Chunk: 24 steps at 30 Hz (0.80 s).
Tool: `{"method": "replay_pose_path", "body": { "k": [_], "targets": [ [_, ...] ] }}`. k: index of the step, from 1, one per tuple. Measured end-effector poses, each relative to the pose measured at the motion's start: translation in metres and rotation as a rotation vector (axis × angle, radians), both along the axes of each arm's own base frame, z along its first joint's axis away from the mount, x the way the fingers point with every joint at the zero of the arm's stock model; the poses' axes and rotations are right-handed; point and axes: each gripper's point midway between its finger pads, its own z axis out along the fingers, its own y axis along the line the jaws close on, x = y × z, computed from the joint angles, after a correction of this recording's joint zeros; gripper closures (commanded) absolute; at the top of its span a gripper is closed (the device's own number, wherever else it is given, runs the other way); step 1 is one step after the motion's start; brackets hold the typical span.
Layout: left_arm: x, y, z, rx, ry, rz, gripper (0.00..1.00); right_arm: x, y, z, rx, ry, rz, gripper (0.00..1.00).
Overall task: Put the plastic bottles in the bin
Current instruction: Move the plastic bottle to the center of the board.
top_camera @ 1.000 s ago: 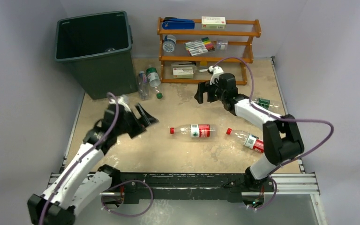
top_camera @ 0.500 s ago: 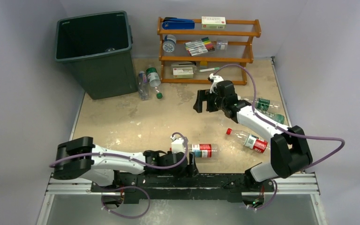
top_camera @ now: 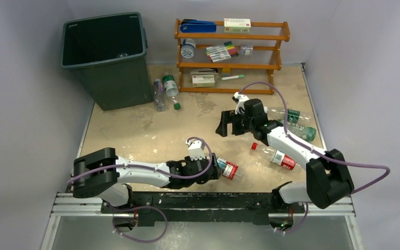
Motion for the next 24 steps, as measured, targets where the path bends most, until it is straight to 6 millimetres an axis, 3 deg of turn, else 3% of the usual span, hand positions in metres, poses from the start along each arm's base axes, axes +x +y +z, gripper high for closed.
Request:
{"method": "replay_pose_path", "body": {
  "k": [9, 15, 19, 24],
  "targets": [
    [0.05, 0.024, 0.001, -0.005, -0.011, 0.158, 0.21, -0.019, -0.004, 0.005, 0.044, 0.019, -0.019, 0.0],
    [0.056, 0.035, 0.031, -0.045, -0.046, 0.185, 0.2, -0.031, -0.01, 0.007, 0.059, 0.025, -0.048, 0.0],
    [0.07, 0.04, 0.045, -0.091, -0.058, 0.224, 0.2, -0.036, -0.014, -0.006, 0.045, 0.046, -0.059, 0.0],
    [0.087, 0.046, 0.025, -0.086, -0.023, 0.261, 0.2, -0.048, -0.022, -0.035, 0.006, 0.105, -0.074, 0.0]
  ]
}}
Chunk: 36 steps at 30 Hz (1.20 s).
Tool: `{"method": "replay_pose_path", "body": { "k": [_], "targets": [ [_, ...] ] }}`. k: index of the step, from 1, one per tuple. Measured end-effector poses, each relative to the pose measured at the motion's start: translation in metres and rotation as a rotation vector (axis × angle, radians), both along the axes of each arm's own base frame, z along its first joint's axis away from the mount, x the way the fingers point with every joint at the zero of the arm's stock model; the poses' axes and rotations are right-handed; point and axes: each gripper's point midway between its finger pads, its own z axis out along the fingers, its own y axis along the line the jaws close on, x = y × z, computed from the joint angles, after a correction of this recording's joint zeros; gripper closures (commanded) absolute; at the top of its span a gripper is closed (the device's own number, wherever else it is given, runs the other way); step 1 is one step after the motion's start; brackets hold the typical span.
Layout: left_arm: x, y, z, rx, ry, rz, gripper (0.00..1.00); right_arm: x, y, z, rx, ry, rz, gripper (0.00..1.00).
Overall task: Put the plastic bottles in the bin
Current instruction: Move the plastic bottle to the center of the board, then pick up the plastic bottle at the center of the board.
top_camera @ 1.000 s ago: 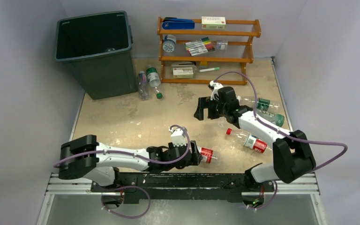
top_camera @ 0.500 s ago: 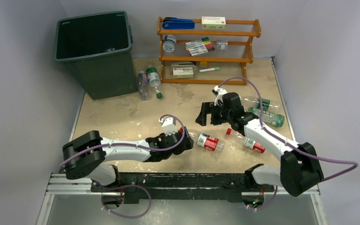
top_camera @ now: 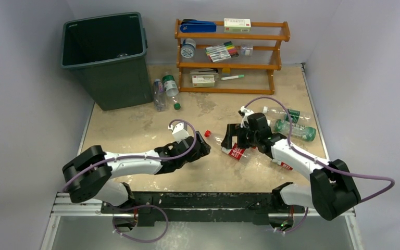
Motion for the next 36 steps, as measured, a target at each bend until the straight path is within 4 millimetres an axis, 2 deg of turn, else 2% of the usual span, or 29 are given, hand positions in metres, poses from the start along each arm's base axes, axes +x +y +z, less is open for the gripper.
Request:
{"method": "replay_pose_path", "body": {
  "k": [3, 7, 10, 15, 20, 25, 29, 33, 36],
  "targets": [
    [0.008, 0.003, -0.017, 0.011, 0.035, 0.013, 0.21, -0.006, -0.002, -0.01, -0.005, 0.024, -0.005, 0.0],
    [0.019, 0.005, -0.034, 0.036, 0.073, 0.031, 0.21, -0.009, -0.002, -0.009, 0.007, 0.023, -0.013, 0.0],
    [0.034, -0.008, -0.029, 0.025, 0.07, 0.028, 0.21, -0.009, 0.001, -0.001, 0.027, 0.003, -0.013, 0.0],
    [0.055, -0.027, -0.014, -0.004, 0.053, 0.014, 0.19, -0.018, 0.013, 0.001, 0.047, 0.008, 0.005, 0.0],
    [0.065, -0.028, -0.002, -0.02, 0.037, 0.012, 0.17, -0.034, 0.018, -0.01, 0.036, 0.054, 0.011, 0.0],
    [0.063, -0.019, 0.01, -0.011, 0.034, 0.01, 0.14, -0.044, 0.016, -0.017, 0.012, 0.088, -0.009, 0.01],
    [0.055, -0.008, 0.038, -0.052, 0.0, 0.01, 0.1, -0.051, 0.018, -0.022, -0.006, 0.107, -0.014, 0.08],
    [0.047, 0.003, 0.062, -0.083, -0.031, 0.016, 0.1, -0.061, 0.024, -0.036, -0.04, 0.152, -0.003, 0.15],
    [0.041, 0.013, 0.076, -0.096, -0.046, 0.021, 0.1, -0.062, 0.033, -0.035, -0.042, 0.155, 0.0, 0.21]
  ]
}}
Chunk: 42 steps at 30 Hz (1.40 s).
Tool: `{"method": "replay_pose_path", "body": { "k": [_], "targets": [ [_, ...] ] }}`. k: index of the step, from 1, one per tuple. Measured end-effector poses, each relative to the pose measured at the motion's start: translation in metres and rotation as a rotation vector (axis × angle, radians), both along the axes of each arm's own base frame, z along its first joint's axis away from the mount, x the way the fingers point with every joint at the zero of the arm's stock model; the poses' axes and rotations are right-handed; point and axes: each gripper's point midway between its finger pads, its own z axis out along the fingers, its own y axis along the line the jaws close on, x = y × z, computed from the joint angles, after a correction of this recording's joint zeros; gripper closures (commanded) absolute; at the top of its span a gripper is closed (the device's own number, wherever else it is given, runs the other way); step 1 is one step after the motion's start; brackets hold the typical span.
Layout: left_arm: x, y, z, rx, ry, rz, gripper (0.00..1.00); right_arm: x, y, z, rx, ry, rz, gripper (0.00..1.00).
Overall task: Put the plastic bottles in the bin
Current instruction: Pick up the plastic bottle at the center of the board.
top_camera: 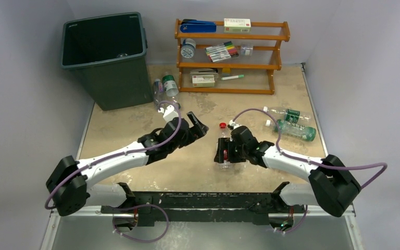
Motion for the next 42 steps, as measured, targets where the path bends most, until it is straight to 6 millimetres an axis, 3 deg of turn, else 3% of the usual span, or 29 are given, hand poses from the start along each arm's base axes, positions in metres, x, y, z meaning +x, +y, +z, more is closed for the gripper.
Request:
{"method": "replay_pose_path", "body": {
  "k": [2, 8, 11, 16, 19, 24, 27, 32, 42],
  "targets": [
    [-0.003, 0.005, 0.01, -0.01, -0.011, 0.003, 0.1, -0.003, 0.004, -0.001, -0.002, 0.008, 0.003, 0.24],
    [-0.015, 0.02, 0.038, -0.047, -0.043, 0.005, 0.1, -0.014, 0.012, -0.003, -0.002, 0.031, 0.0, 0.6],
    [-0.02, 0.027, 0.051, -0.07, -0.061, 0.004, 0.1, -0.015, 0.012, -0.002, 0.0, 0.035, -0.012, 0.62],
    [-0.033, 0.033, 0.056, -0.09, -0.054, -0.027, 0.09, -0.02, 0.006, 0.002, -0.028, 0.044, -0.006, 0.58],
    [-0.041, 0.034, 0.057, -0.103, -0.045, -0.052, 0.09, -0.018, 0.006, 0.023, -0.024, 0.012, 0.016, 0.57],
    [-0.054, 0.039, 0.068, -0.13, -0.053, -0.089, 0.09, -0.002, 0.021, 0.089, 0.046, -0.101, 0.06, 0.57],
    [-0.059, 0.04, 0.069, -0.118, -0.045, -0.118, 0.09, -0.001, 0.027, 0.115, 0.092, -0.134, 0.083, 0.57],
    [-0.068, 0.039, 0.075, -0.104, -0.027, -0.167, 0.09, -0.008, 0.031, 0.134, 0.134, -0.136, 0.111, 0.57],
    [-0.074, 0.037, 0.105, -0.122, -0.038, -0.205, 0.09, -0.01, 0.047, 0.177, 0.26, -0.204, 0.173, 0.57]
  ]
}}
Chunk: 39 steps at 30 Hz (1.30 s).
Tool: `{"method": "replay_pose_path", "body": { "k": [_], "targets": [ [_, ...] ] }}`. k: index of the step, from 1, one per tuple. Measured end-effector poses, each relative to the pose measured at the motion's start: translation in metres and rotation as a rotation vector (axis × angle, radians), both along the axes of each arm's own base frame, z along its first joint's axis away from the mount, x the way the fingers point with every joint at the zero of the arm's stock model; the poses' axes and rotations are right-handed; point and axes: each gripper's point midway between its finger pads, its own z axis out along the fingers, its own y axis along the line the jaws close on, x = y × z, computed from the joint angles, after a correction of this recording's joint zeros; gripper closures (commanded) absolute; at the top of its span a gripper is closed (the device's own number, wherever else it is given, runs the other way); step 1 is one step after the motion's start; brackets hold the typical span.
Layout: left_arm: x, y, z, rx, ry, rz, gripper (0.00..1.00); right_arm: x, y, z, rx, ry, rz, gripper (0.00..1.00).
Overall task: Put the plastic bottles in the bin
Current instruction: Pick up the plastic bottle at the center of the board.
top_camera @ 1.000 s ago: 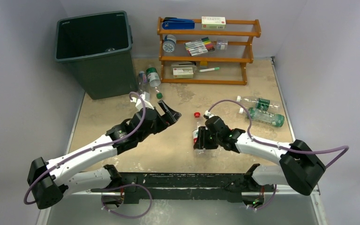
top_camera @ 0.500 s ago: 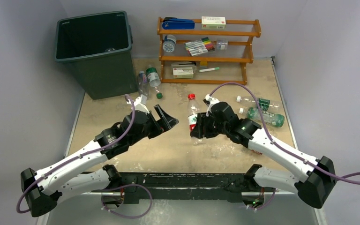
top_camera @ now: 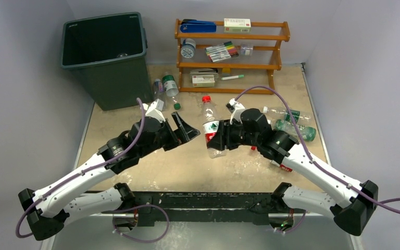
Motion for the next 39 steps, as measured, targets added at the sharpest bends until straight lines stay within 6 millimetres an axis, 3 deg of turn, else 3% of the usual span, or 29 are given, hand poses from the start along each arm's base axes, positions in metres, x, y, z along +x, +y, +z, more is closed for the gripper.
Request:
{"method": "replay_pose_path", "body": {
  "k": [6, 14, 26, 34, 39],
  "targets": [
    [0.006, -0.011, 0.003, -0.01, -0.01, -0.011, 0.09, 0.002, 0.006, 0.011, 0.035, -0.027, 0.016, 0.57],
    [0.016, -0.026, 0.003, -0.057, -0.027, -0.018, 0.08, 0.011, 0.014, 0.047, 0.065, -0.117, 0.054, 0.57],
    [0.031, -0.027, 0.018, -0.157, -0.06, 0.073, 0.08, 0.005, 0.022, 0.041, 0.067, -0.108, 0.124, 0.57],
    [0.048, -0.023, 0.036, -0.135, -0.105, 0.144, 0.08, -0.004, 0.026, 0.039, 0.094, -0.101, 0.173, 0.57],
    [0.061, -0.032, 0.035, -0.088, -0.116, 0.157, 0.08, -0.012, 0.024, 0.034, 0.099, -0.084, 0.189, 0.57]
  ]
}}
